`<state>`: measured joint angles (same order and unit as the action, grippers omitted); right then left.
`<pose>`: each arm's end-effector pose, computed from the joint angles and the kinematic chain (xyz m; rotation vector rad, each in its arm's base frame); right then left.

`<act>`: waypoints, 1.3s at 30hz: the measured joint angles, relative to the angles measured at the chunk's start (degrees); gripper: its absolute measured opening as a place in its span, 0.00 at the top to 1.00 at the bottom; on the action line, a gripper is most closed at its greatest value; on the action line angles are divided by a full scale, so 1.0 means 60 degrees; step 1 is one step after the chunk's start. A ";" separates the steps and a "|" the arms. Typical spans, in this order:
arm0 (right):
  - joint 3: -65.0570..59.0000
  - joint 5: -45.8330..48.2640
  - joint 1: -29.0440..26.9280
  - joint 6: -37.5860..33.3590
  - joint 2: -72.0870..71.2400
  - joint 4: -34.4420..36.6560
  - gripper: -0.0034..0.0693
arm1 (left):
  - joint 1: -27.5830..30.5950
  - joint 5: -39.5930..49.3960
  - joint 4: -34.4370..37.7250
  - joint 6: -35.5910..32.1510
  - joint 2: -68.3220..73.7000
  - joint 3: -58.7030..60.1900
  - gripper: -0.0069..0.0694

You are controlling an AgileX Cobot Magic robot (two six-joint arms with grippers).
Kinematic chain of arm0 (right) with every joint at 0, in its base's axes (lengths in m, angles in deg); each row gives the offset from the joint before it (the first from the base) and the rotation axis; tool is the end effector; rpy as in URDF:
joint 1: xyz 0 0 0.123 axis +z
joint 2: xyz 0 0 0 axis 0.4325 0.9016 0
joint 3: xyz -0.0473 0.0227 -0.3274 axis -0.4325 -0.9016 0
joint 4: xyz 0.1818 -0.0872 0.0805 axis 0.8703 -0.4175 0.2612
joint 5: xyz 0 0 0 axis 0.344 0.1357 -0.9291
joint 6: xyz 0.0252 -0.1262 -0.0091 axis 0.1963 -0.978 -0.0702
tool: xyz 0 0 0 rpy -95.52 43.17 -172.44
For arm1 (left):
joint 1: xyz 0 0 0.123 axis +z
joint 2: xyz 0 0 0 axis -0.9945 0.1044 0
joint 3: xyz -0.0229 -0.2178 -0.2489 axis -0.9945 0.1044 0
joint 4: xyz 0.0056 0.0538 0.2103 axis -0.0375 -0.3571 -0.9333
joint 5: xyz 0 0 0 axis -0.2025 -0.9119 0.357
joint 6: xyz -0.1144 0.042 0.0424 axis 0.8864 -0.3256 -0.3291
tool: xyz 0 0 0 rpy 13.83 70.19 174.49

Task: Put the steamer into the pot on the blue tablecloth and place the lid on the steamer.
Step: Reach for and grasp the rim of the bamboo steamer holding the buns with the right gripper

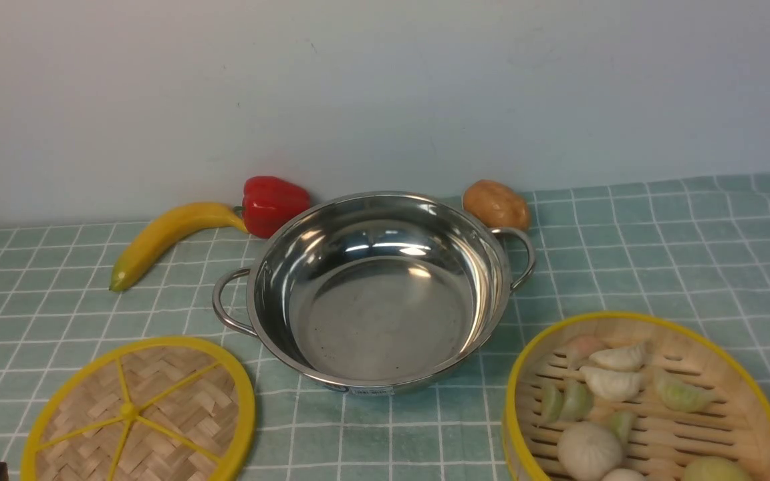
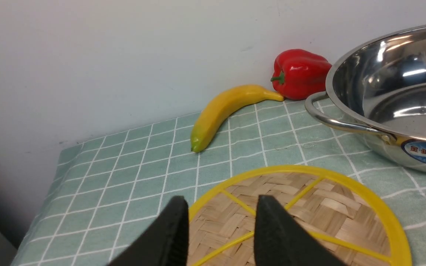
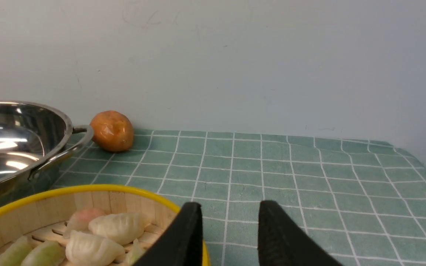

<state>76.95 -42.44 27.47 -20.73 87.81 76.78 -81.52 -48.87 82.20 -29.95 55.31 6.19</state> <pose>0.0113 0.0017 0.1833 0.0202 1.7311 0.0796 0.0080 0.0016 0.1902 0.1743 1.7541 0.2211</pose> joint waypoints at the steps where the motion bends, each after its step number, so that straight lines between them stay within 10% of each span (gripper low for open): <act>1: 0.0000 0.0000 0.0000 0.0000 0.0000 0.0000 0.62 | 0.0000 0.0000 0.0000 0.0000 0.0000 0.0000 0.59; 12: 0.0000 -0.0035 0.0000 0.1093 0.0000 0.1422 0.62 | 0.0000 -0.0040 0.1213 0.0504 0.0000 0.0000 0.59; 21: 0.0000 -0.0067 0.0000 0.3600 0.0000 0.5597 0.62 | 0.0000 -0.0059 0.6467 0.2109 0.0000 0.0000 0.59; 30: 0.0000 -0.0156 0.0000 0.3720 0.0000 0.5875 0.62 | 0.0000 -0.0215 0.7120 0.2109 0.0000 0.0000 0.59; 39: 0.0718 -0.3584 0.0000 0.3684 -0.0011 0.7652 0.62 | 0.0000 -0.1639 0.9385 0.2191 0.0000 -0.0143 0.59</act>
<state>81.26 -63.95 27.47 1.37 87.75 122.69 -81.52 -58.70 138.51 -16.80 55.31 5.33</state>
